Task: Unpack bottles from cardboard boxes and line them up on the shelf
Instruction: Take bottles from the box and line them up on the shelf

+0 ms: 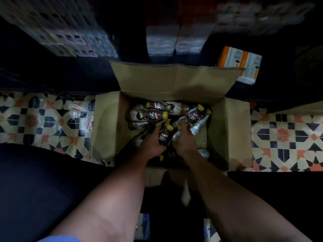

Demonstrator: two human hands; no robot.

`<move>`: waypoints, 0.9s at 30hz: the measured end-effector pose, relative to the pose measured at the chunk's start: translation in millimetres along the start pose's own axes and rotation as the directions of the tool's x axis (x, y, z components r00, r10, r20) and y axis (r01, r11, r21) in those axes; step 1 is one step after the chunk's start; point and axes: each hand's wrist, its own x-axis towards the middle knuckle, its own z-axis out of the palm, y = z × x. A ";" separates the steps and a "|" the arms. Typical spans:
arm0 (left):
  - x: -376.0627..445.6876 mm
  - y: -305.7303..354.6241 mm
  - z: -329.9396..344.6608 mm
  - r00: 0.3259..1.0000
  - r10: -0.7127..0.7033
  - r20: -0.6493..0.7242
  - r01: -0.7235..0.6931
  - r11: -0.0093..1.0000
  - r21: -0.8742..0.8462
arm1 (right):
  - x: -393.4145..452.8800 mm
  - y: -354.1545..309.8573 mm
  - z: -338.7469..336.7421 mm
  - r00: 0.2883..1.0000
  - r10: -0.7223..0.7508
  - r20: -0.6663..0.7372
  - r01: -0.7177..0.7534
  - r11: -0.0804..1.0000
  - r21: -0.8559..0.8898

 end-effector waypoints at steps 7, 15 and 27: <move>-15.6 7.6 -13.3 0.985 -0.003 -0.170 -0.026 0.986 -0.164 | -1.2 -5.4 -19.8 0.992 -0.053 0.119 0.043 0.995 0.087; -31.2 10.6 -21.5 0.949 0.024 -0.314 -0.120 0.950 -0.290 | -17.1 -3.7 -32.4 0.991 -0.132 -0.014 0.132 0.967 0.217; -107.5 131.5 -94.6 0.950 0.125 -0.286 -0.236 0.888 -0.395 | -76.3 -97.9 -156.5 0.934 -0.354 -0.041 0.343 0.862 0.374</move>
